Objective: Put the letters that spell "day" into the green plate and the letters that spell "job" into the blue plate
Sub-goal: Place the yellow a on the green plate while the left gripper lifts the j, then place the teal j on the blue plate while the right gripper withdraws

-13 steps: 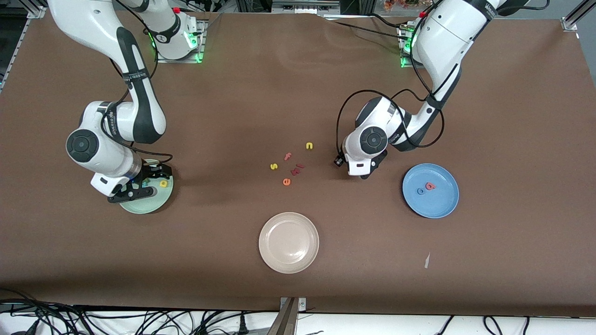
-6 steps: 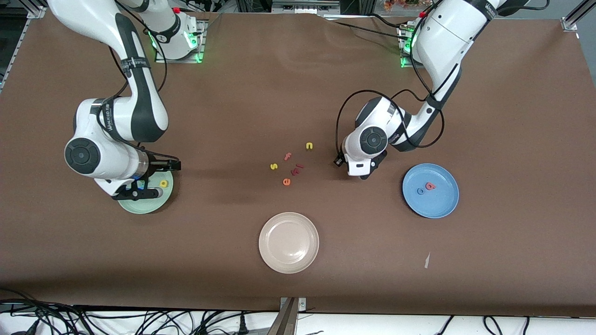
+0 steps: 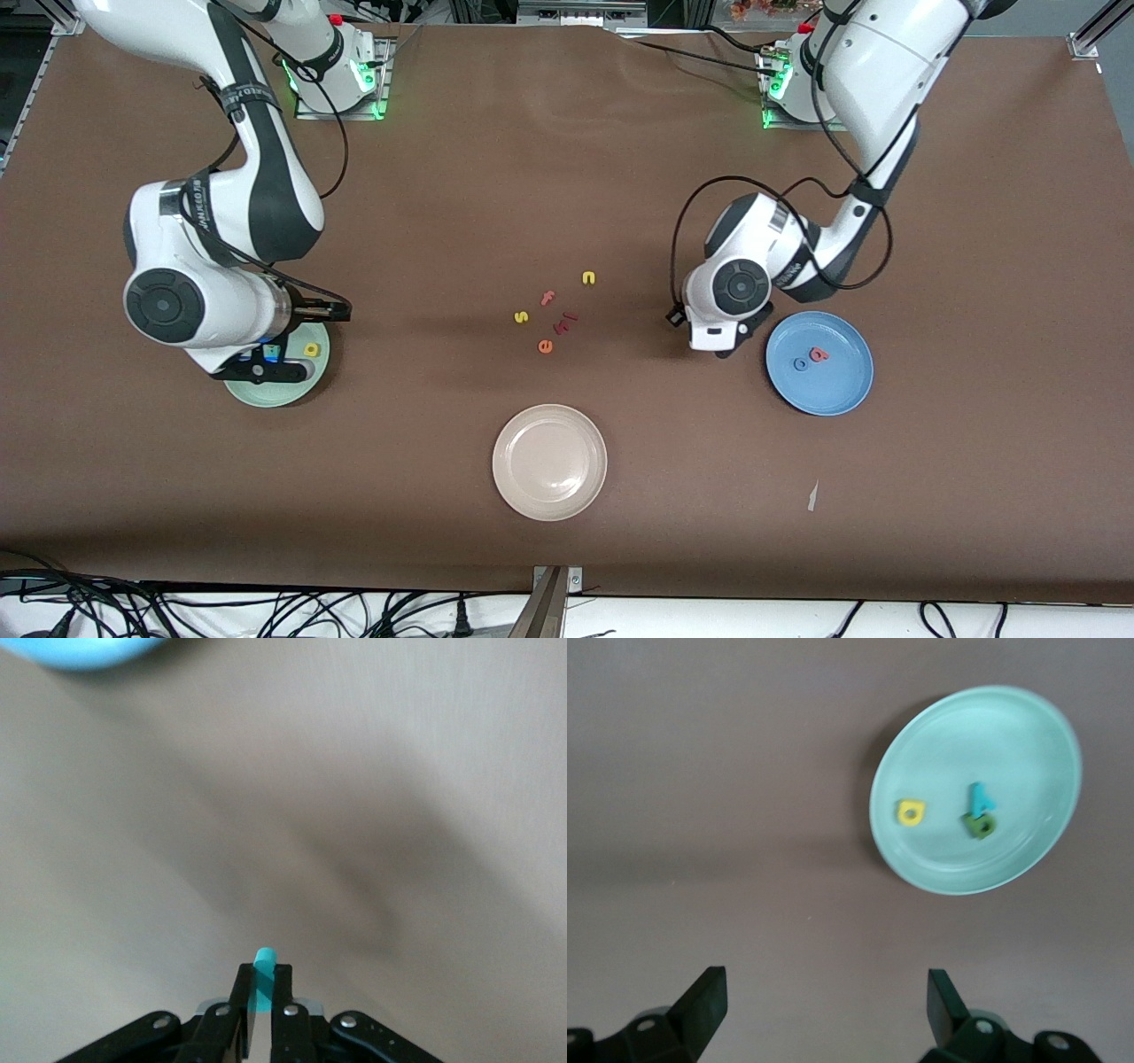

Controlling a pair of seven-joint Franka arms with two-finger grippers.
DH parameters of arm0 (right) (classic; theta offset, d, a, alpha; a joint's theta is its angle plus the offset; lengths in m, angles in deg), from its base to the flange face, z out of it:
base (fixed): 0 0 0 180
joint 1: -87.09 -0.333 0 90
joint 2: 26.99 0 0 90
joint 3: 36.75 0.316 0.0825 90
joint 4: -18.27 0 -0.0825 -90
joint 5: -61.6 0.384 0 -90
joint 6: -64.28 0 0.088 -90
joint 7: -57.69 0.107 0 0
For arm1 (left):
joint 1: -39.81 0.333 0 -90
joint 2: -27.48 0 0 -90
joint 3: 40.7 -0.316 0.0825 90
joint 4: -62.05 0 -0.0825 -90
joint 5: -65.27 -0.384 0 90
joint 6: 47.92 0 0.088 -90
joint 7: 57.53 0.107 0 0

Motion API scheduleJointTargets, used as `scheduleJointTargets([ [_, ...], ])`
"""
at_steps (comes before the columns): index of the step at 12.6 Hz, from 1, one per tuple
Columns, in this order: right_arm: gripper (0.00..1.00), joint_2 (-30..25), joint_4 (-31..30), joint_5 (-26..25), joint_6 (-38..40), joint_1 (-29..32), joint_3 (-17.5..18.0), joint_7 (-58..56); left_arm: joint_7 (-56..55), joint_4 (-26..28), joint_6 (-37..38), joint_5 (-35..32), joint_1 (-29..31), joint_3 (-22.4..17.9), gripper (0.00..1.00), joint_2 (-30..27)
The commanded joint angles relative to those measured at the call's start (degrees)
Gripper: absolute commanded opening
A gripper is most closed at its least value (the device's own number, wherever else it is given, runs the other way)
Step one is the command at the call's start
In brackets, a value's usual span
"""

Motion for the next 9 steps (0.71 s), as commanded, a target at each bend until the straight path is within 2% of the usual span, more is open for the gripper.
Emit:
scheduleJointTargets([
  [1, 1.00, -9.3, -11.0, -5.0, -7.5, 2.8, 1.6, -6.0, 6.2, -2.6, 5.8, -5.5, 3.2, 0.1, 0.00, -0.8],
  [5, 1.00, -18.3, -15.3, -4.5, -6.4, 7.7, 1.7, -13.5, 22.5, -3.7, 8.4, -10.1, 11.3, 0.0, 0.00, -1.6],
  [7, 1.00, -20.9, -14.4, -3.7, -1.5, 8.7, 1.3, -14.4, 28.7, -3.7, 8.4, -12.3, 15.1, 0.2, 0.00, -1.6],
  [9, 1.00, -21.6, -10.5, -0.3, 6.8, 8.8, -1.1, -14.4, 34.7, -3.7, 7.8, -12.4, 18.3, 0.1, 0.00, -0.7],
])
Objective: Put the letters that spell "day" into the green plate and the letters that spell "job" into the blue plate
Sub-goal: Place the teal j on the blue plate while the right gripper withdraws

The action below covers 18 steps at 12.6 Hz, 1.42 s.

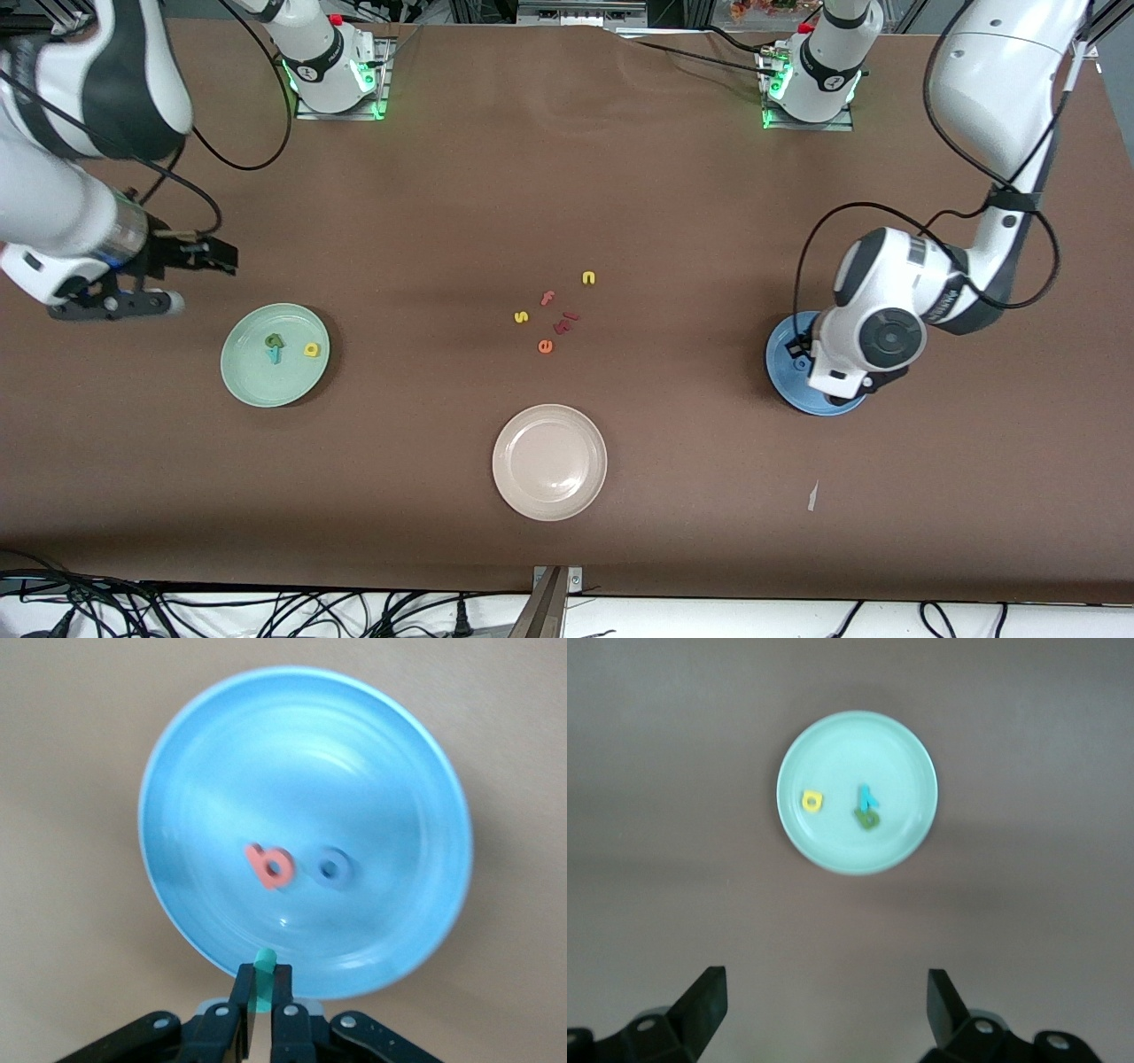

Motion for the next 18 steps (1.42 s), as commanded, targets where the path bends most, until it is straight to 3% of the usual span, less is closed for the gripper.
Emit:
scheduleJointTargets([
  [1, 1.00, -1.8, 2.4, 4.3, 8.1, 0.5, -2.2, -1.1, 7.4, -0.1, 0.4, -2.0, 4.3, 0.6, 0.00, 1.7],
  [8, 1.00, -0.4, 9.0, 4.7, 12.4, 1.1, -2.7, -1.4, 10.9, 0.3, -3.8, -1.1, 7.6, 0.7, 0.02, 5.7],
  [9, 1.00, -0.5, 9.1, 4.7, 12.2, 1.0, -2.6, -1.3, 11.1, 0.3, -3.8, -1.1, 7.7, 0.6, 0.37, 5.7],
  [10, 1.00, -0.5, 9.3, 4.6, 11.2, 1.0, -2.5, -0.7, 11.2, 0.2, -3.8, -1.1, 7.9, 0.7, 0.63, 5.6],
  [12, 1.00, -0.5, 9.2, 4.4, 8.7, 0.7, -2.5, -0.5, 11.5, 0.0, -3.3, -1.2, 7.7, 0.8, 0.99, 4.8],
  [15, 1.00, -0.5, 9.2, 3.9, 7.6, 0.5, -2.3, 0.0, 11.3, -0.3, -2.1, -1.2, 6.9, 1.4, 1.00, 1.0],
  [18, 1.00, -0.6, 9.0, 3.9, 7.3, 0.5, -2.3, 0.2, 11.8, -6.0, 5.5, -1.3, 6.5, 3.6, 1.00, -0.2],
])
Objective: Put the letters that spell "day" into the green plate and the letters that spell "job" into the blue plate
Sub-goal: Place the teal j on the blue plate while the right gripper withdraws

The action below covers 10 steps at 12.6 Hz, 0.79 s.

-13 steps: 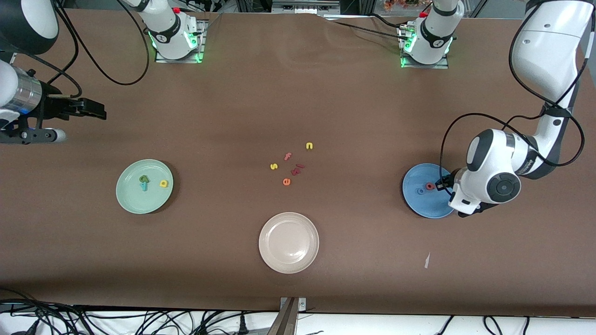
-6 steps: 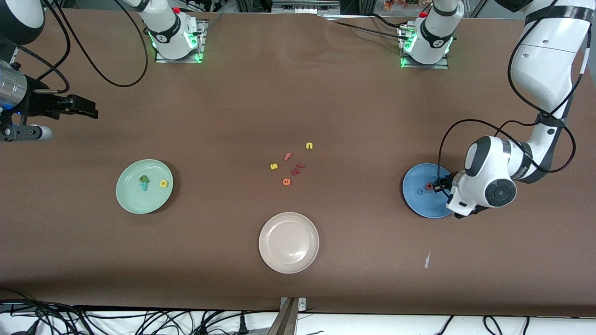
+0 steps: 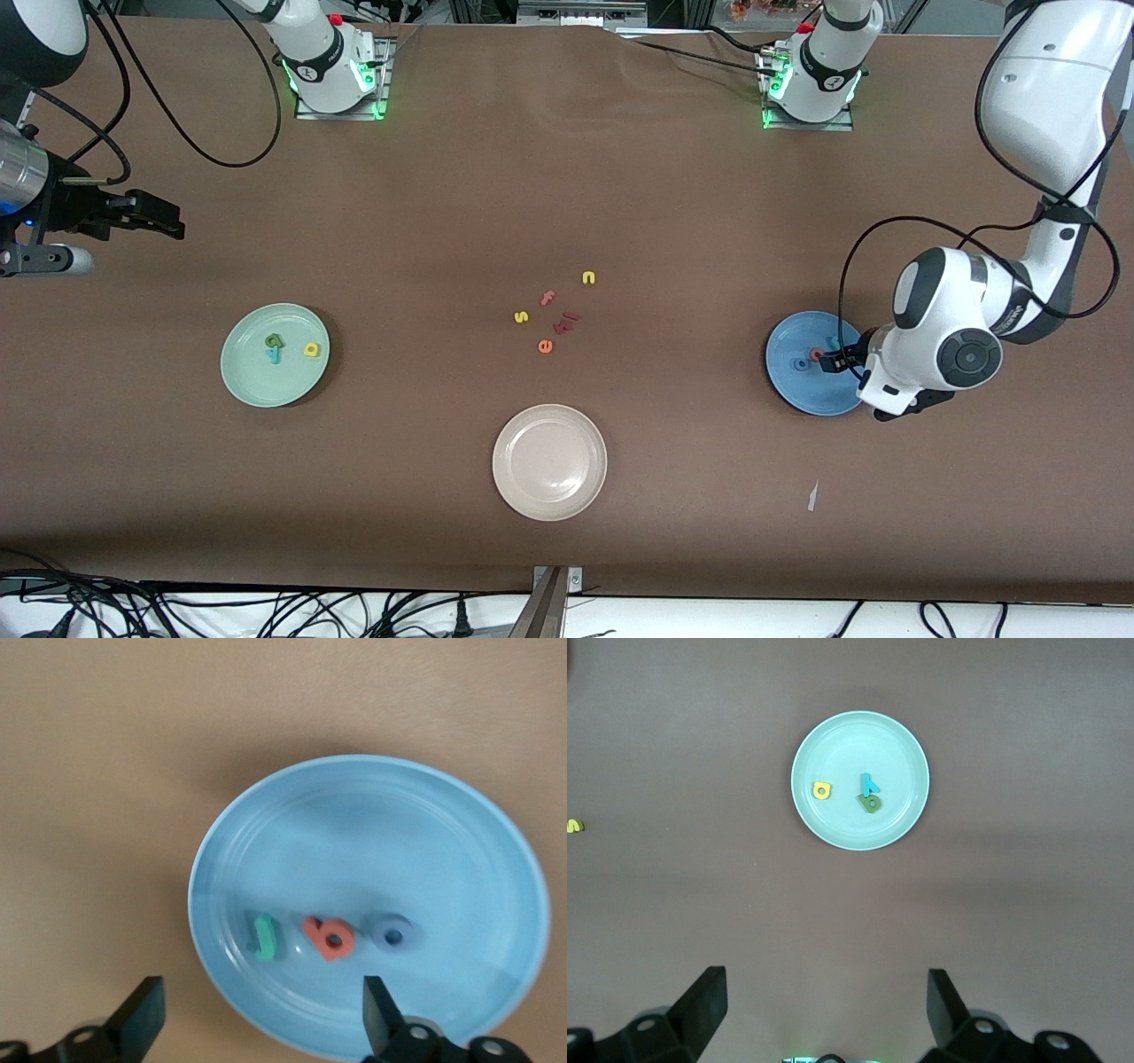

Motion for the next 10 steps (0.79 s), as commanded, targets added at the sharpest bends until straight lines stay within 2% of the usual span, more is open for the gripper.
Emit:
scheduleJointTargets([
  [1, 1.00, 0.6, 1.3, 0.1, 0.1, 0.0, 0.2, 0.7, 4.2, -5.3, 9.5, -0.7, -0.4, 1.6, 1.00, -2.6],
  [3, 1.00, 0.7, 1.2, 0.0, -1.1, -0.1, 0.3, 1.6, 9.8, -8.4, 13.6, -0.4, -0.1, 3.0, 1.00, -5.3],
  [5, 1.00, 0.7, 1.2, 0.0, -1.1, -0.1, 0.3, 1.9, 13.1, -8.5, 14.2, 0.1, 0.1, 4.8, 1.00, -9.1],
  [6, 1.00, 0.8, 1.2, 0.0, -1.2, -0.1, 0.3, 1.9, 14.4, -8.5, 14.2, 2.5, 0.3, 5.5, 1.00, -11.4],
  [8, 1.00, 0.7, 1.2, 0.0, -1.1, 0.0, 0.2, 1.9, 18.8, -8.5, 14.8, 7.1, 0.6, 5.3, 1.00, -17.6],
  [10, 1.00, 0.7, 1.2, 0.0, -1.0, 0.2, 0.1, 1.9, 25.8, -8.6, 18.6, 7.4, 1.2, 5.0, 1.00, -21.2],
])
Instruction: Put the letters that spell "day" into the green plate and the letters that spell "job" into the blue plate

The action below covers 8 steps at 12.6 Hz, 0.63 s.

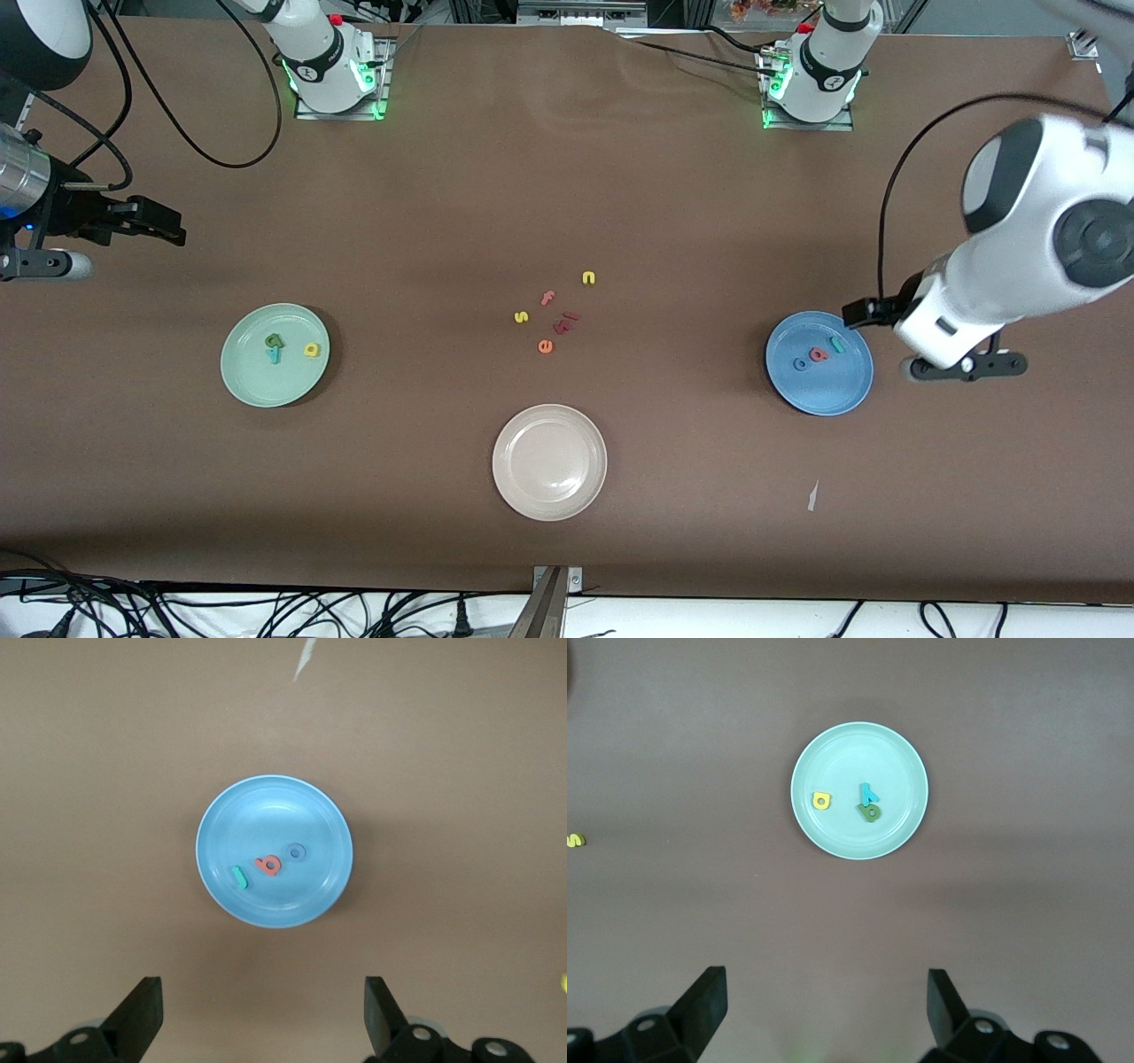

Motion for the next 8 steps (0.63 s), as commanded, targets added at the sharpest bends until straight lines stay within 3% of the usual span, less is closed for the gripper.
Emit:
scheduleJointTargets([
  [1, 1.00, 0.4, 1.2, 0.0, 0.3, 0.3, 0.0, 0.6, 8.9, 1.4, 3.0, 1.7, 2.1, -0.6, 1.00, -5.3],
  [4, 1.00, 0.4, 1.2, 0.0, 0.4, 0.3, 0.0, 0.6, 13.6, 1.1, 2.9, 5.3, 3.4, -2.9, 1.00, -7.4],
  [5, 1.00, 0.4, 1.1, 0.0, 0.4, 0.3, 0.0, 0.6, 13.7, 2.7, 2.9, 6.1, -1.7, -8.8, 1.00, -8.9],
  [6, 1.00, 0.4, 1.1, 0.0, 0.4, 0.3, 0.0, 0.6, 14.3, 3.8, 2.6, 8.0, -9.1, -18.3, 1.00, -10.3],
  [7, 1.00, 0.4, 1.0, 0.0, 0.4, 0.3, 0.0, 0.6, 17.1, 4.1, 2.7, 13.6, -11.5, -22.0, 1.00, -10.6],
  [8, 1.00, 0.4, 0.9, 0.0, 0.4, 0.3, 0.0, 0.6, 18.7, 6.6, 2.2, 14.9, -11.6, -22.4, 1.00, -12.7],
])
